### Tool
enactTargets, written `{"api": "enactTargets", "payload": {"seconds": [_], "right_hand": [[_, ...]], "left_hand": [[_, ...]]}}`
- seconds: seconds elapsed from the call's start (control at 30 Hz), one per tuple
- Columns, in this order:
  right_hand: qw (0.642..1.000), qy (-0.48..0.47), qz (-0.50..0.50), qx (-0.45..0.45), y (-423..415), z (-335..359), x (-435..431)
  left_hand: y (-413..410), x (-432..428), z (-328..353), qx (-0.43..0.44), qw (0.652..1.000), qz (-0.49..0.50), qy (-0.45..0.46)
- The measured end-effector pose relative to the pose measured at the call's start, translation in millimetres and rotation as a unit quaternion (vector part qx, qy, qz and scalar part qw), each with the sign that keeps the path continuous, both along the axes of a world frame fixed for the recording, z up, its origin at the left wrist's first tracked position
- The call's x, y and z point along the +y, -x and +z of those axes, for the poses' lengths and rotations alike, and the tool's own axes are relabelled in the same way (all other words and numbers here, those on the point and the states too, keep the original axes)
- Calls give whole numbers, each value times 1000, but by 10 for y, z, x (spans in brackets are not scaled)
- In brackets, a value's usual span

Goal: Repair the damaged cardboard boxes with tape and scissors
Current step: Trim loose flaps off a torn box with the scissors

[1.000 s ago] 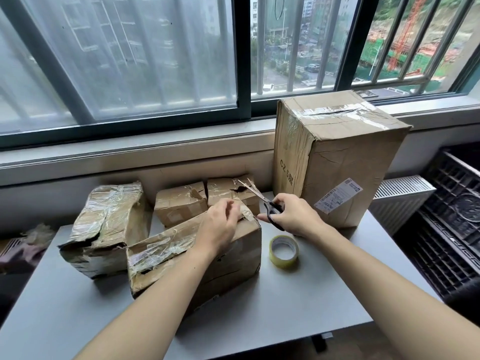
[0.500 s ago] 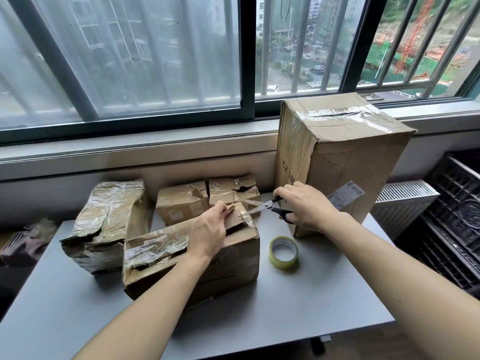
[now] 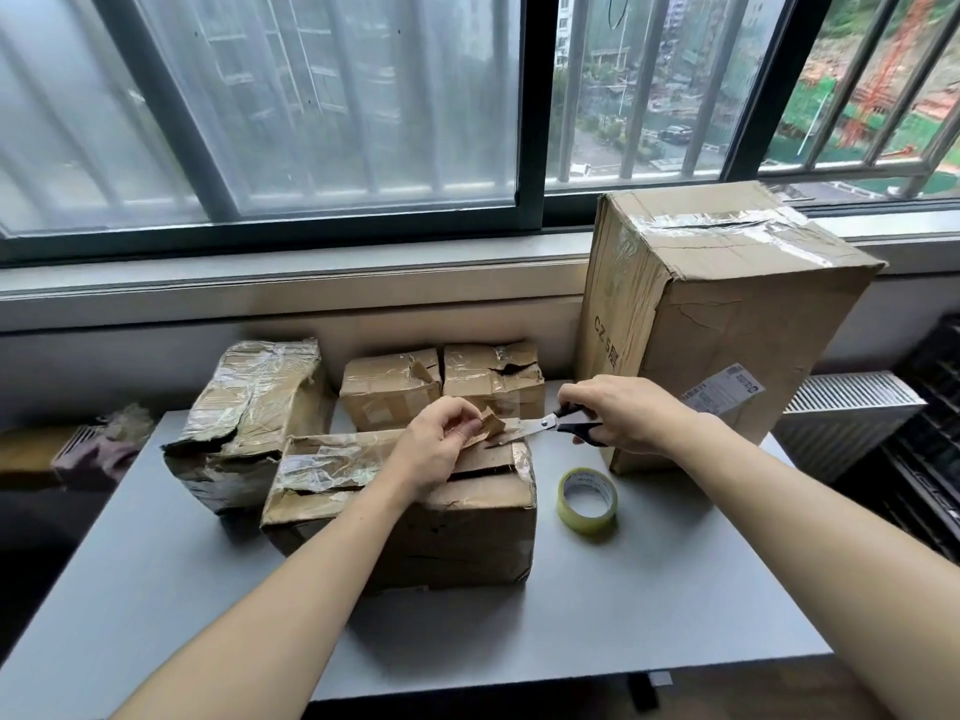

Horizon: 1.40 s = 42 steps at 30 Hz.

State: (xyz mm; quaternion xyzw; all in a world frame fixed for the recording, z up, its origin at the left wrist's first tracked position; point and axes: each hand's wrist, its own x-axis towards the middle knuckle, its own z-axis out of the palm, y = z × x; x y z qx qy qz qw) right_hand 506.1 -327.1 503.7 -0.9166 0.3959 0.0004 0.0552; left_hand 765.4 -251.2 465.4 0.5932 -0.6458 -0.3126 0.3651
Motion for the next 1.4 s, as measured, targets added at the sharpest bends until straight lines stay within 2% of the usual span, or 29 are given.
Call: {"api": "enactTargets", "payload": {"seconds": [0.13,0.37,0.47,0.63,0.87,1.0,1.27,1.4], "right_hand": [[999,-13,24,22,-112,-21,4],[987,77,64,126,-229,-43,-16],[983,110,72,129,-229,-54,25],[986,78,68,130,-192,-108,55],[982,98,83,135,-257,-85,130],[982,106,105,116,-454,-112,196],[971,138,116,155,-581,-83,228],[976,115,105,149,-571,-95,290]], "left_hand": [[-12,-4,23,21,998,-24,-61],[-48,-58,63,21,997,-19,-73],[-39,-69,26,55,995,-11,-83],[-54,-76,-38,102,990,4,-101],[-148,-73,-27,117,987,7,-108],[-143,-64,-20,105,988,-1,-111],[-199,-89,1,103,988,-1,-115],[-225,-77,32,48,993,5,-104]]}}
